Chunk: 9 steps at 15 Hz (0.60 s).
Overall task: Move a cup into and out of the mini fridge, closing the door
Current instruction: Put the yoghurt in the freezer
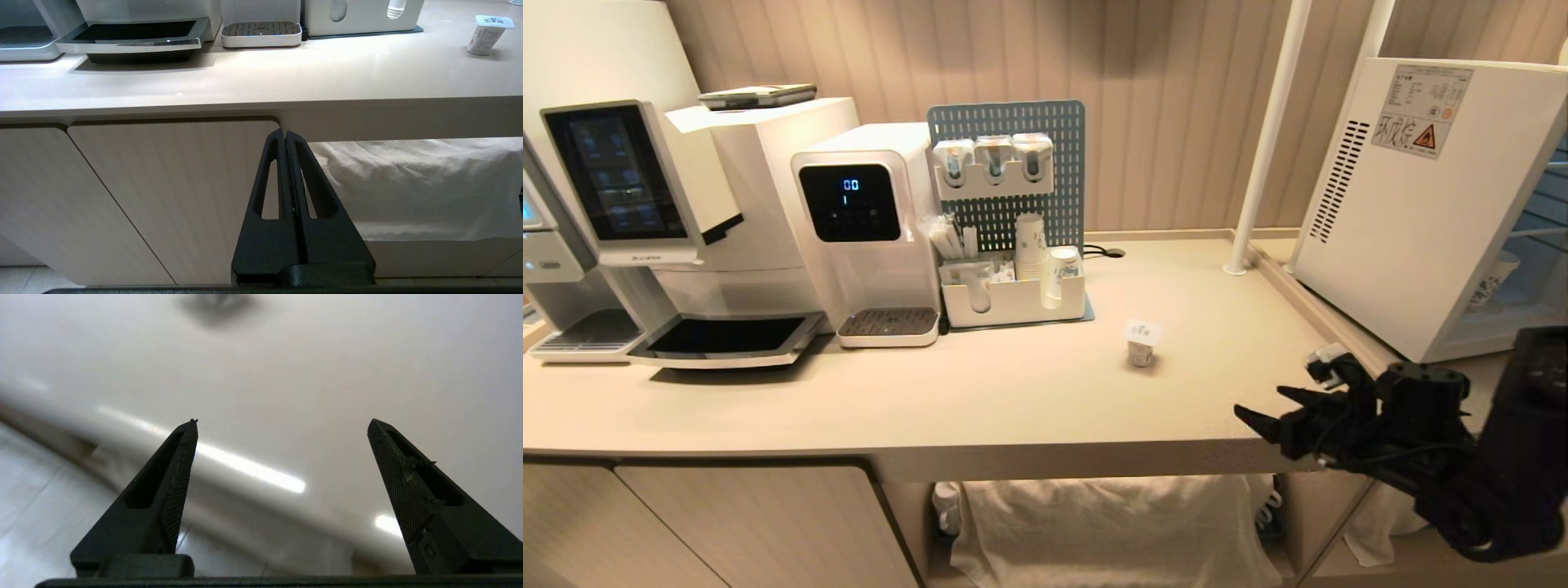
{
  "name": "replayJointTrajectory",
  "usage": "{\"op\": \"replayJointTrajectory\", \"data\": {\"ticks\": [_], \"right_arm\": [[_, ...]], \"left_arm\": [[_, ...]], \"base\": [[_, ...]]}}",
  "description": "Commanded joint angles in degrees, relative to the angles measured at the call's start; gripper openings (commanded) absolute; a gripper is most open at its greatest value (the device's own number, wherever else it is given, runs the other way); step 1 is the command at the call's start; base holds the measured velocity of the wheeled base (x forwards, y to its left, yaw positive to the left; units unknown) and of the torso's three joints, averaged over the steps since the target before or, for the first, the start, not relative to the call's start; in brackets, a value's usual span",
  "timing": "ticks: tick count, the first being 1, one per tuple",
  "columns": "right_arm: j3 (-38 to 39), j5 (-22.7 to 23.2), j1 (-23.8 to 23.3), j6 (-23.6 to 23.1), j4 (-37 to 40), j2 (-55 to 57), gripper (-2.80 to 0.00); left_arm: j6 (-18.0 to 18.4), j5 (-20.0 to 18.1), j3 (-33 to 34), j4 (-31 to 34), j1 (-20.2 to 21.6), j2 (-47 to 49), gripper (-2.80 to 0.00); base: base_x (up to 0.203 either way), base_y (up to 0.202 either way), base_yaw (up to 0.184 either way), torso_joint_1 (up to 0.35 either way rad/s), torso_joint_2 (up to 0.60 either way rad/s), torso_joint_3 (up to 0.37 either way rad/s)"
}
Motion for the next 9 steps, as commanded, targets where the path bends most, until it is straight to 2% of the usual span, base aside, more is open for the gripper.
{"op": "replayJointTrajectory", "data": {"ticks": [1,3,5,9], "right_arm": [[-10.8,-2.6,1.6,-0.5,-2.5,9.9,0.00],[-18.1,-7.0,4.9,-1.6,-2.4,12.5,0.00],[-20.3,-10.6,8.3,-3.5,-2.1,13.2,0.00],[-22.7,-13.0,12.4,-5.1,-1.8,14.7,0.00]], "left_arm": [[0.0,0.0,0.1,0.0,0.0,0.1,-2.80],[0.1,0.0,0.1,0.0,0.0,0.1,-2.80],[0.3,0.0,0.1,-0.1,0.0,0.1,-2.80],[0.6,-0.1,0.1,0.0,0.0,0.1,-2.80]], "base": [[0.000,0.000,0.000,0.000,0.00,0.000],[0.000,0.000,0.000,0.000,0.00,0.000],[0.000,0.000,0.000,0.000,0.00,0.000],[0.000,0.000,0.000,0.000,0.00,0.000]]}}
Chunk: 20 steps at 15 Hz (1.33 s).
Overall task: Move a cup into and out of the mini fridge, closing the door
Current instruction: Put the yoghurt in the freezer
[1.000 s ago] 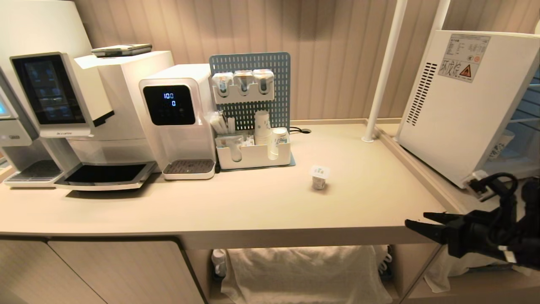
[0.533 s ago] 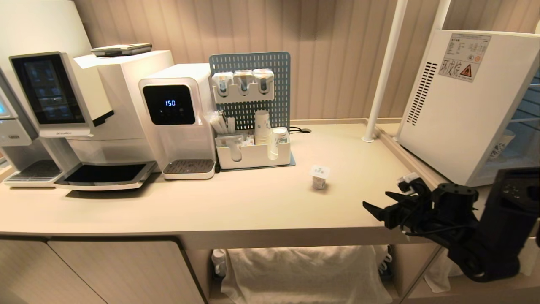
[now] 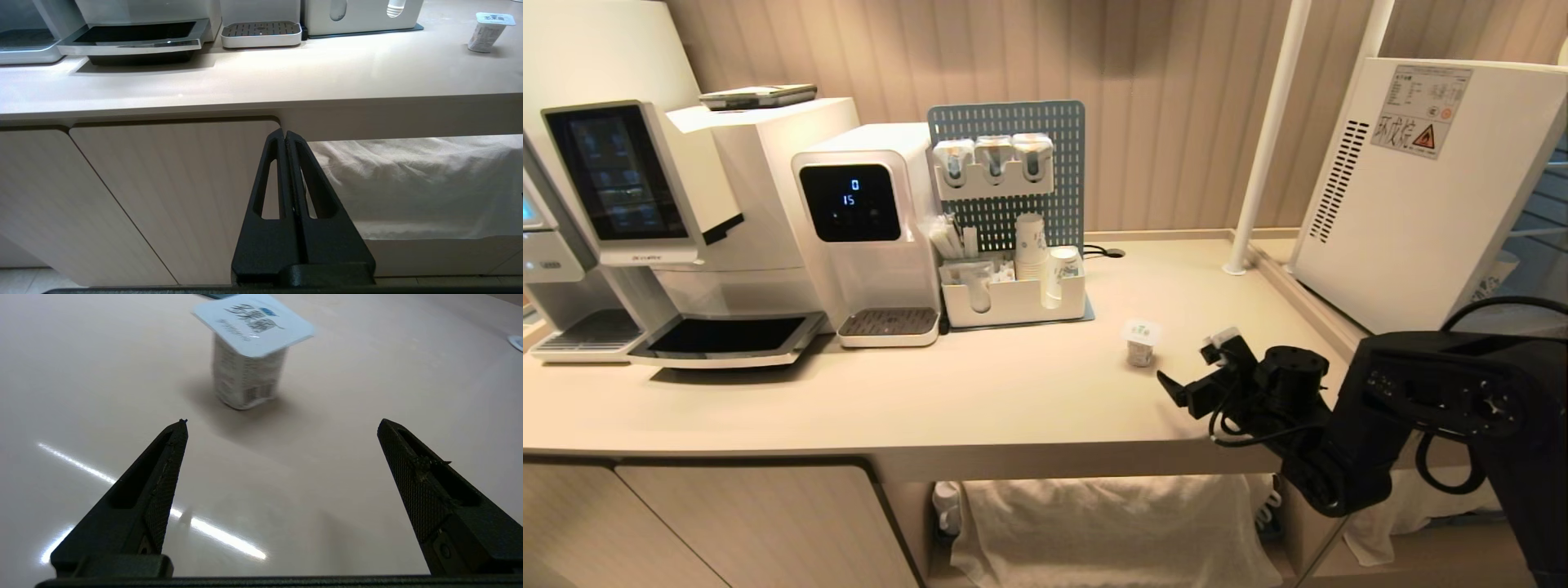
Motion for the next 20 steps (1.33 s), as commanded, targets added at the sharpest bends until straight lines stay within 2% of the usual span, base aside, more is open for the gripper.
{"op": "replayJointTrajectory", "data": {"ticks": [1,3,12,18,20], "right_arm": [[-2.8,-1.4,1.1,-0.7,-0.5,2.6,0.00],[-6.7,-3.5,1.5,-1.4,0.1,4.3,0.00],[-24.0,-9.1,3.3,-2.2,12.2,8.9,0.00],[-25.6,-11.6,4.1,-2.7,12.6,9.8,0.00],[-28.9,-14.3,5.1,-3.9,11.8,11.8,0.00]], "left_arm": [[0.0,0.1,0.1,0.0,0.0,0.1,-2.80],[0.3,-0.1,0.1,0.0,0.0,0.1,-2.80],[-0.1,-0.1,0.1,0.1,0.0,0.1,-2.80],[-0.1,0.0,0.0,0.1,0.0,0.2,-2.80],[-0.1,0.1,0.0,0.2,0.0,0.2,-2.80]], "base": [[0.000,0.000,0.000,0.000,0.00,0.000],[0.000,0.000,0.000,0.000,0.00,0.000],[0.000,0.000,0.000,0.000,0.00,0.000],[0.000,0.000,0.000,0.000,0.00,0.000],[0.000,0.000,0.000,0.000,0.00,0.000]]}}
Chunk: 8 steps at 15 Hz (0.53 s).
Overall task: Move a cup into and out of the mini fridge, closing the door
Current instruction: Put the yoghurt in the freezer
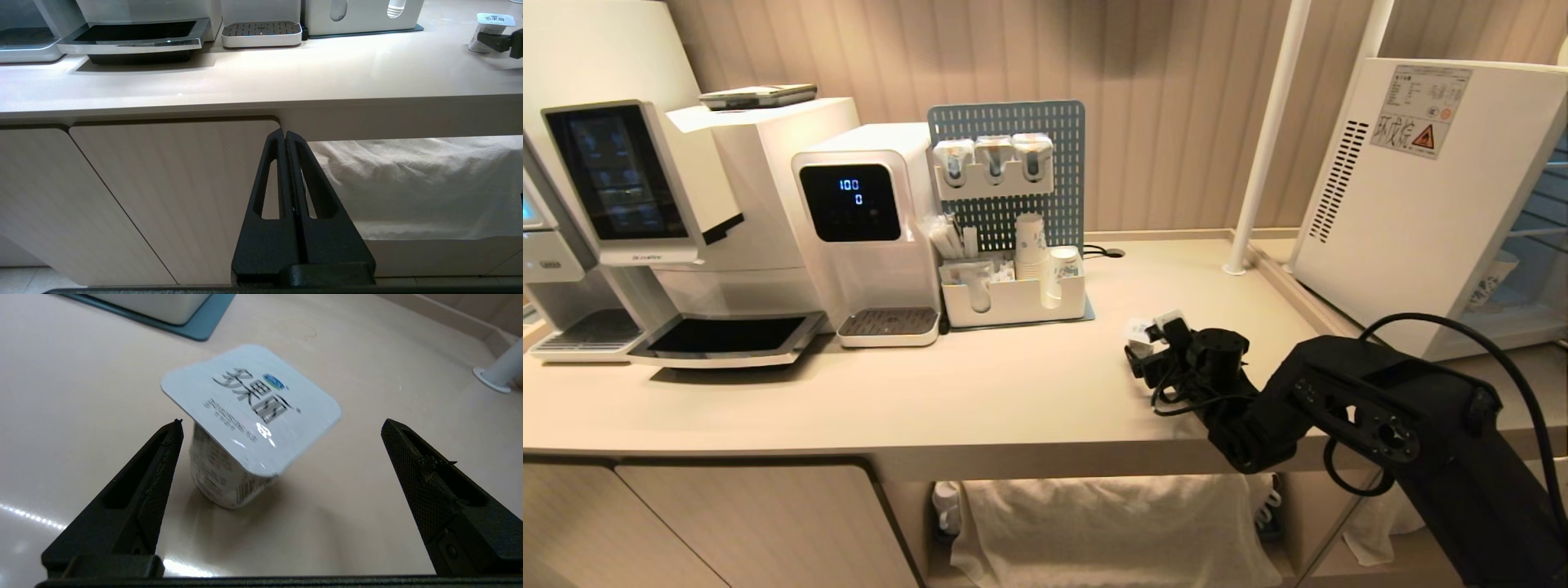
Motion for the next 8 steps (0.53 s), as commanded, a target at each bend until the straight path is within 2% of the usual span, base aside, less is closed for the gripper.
{"op": "replayJointTrajectory", "data": {"ticks": [1,5,8], "right_arm": [[-2.1,-1.7,0.8,-0.5,-0.6,1.4,0.00],[-5.2,-5.2,1.8,-2.0,-1.9,3.6,0.00],[-6.0,-5.3,1.9,-2.0,-1.8,3.8,0.00]], "left_arm": [[0.0,0.0,0.0,0.0,0.0,0.1,-2.80],[0.0,0.1,0.0,0.0,0.0,0.1,-2.80],[0.0,0.1,0.0,0.0,0.0,0.1,-2.80]], "base": [[0.000,0.000,0.000,0.000,0.00,0.000],[0.000,0.000,0.000,0.000,0.00,0.000],[0.000,0.000,0.000,0.000,0.00,0.000]]}}
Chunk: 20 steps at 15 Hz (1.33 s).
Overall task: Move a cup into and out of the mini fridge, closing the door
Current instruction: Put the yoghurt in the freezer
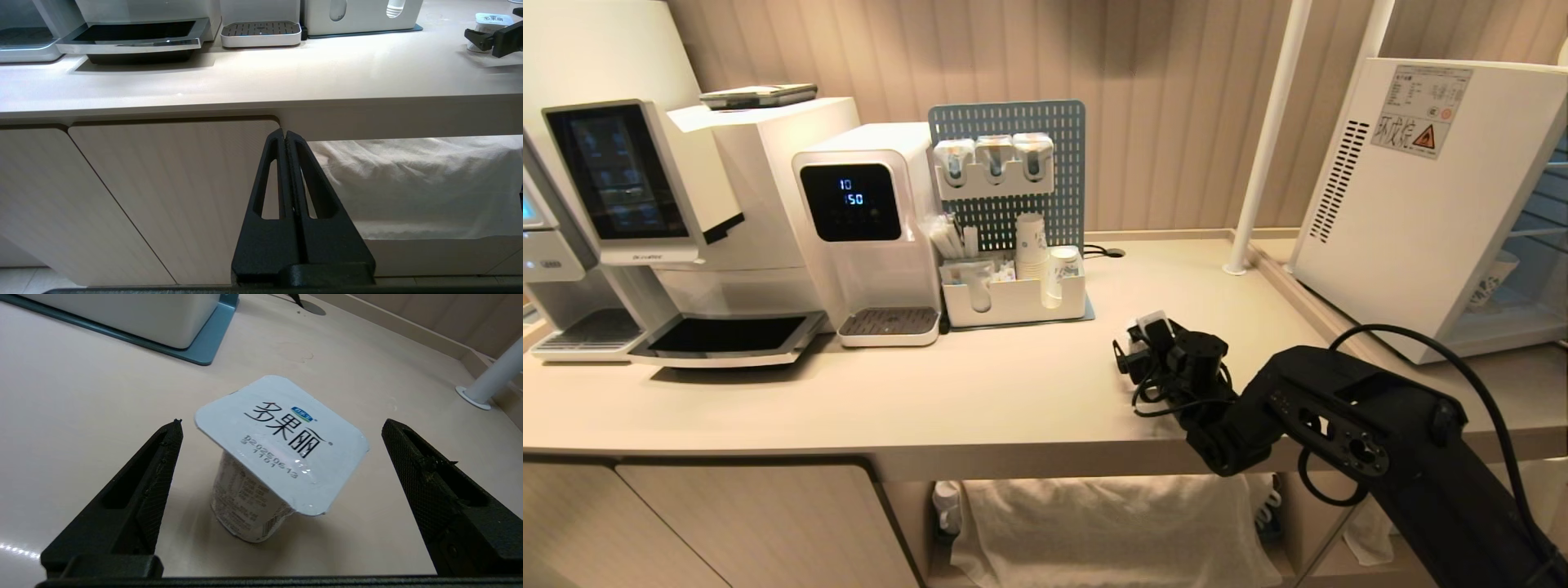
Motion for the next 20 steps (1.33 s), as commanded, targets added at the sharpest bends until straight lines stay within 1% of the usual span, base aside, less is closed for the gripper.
{"op": "replayJointTrajectory", "data": {"ticks": [1,3,6,7,16,17,20], "right_arm": [[-0.4,-0.3,0.1,-0.1,-0.4,0.3,0.00],[-0.8,-1.1,0.1,-0.1,-0.4,0.7,0.00],[-0.8,-1.1,0.1,-0.2,-0.3,0.7,0.00],[-0.7,-1.1,0.1,-0.2,-0.3,0.7,-2.80],[0.2,-1.3,0.1,-0.2,-0.7,0.1,-2.80],[1.2,-1.7,0.1,-0.2,-1.5,-0.8,-2.80],[9.1,-1.9,-0.3,-0.1,-3.9,-8.6,-2.80]], "left_arm": [[0.0,0.0,0.0,0.0,0.0,0.1,-2.80],[0.0,0.0,0.0,0.0,0.0,0.1,-2.80],[0.0,0.0,0.0,0.0,0.0,0.1,-2.80],[0.0,0.0,0.0,0.0,0.0,0.1,-2.80],[0.0,0.0,0.0,0.0,0.0,0.0,-2.80],[-0.1,0.0,0.0,0.0,0.0,0.0,-2.80],[0.0,0.0,0.0,-0.1,0.0,0.0,-2.80]], "base": [[0.000,0.000,0.000,0.000,0.00,0.000],[0.000,0.000,0.000,0.000,0.00,0.000],[0.000,0.000,0.000,0.000,0.00,0.000],[0.000,0.000,0.000,0.000,0.00,0.000],[0.000,0.000,0.000,0.000,0.00,0.000],[0.000,0.000,0.000,0.000,0.00,0.000],[0.000,0.000,0.000,0.000,0.00,0.000]]}}
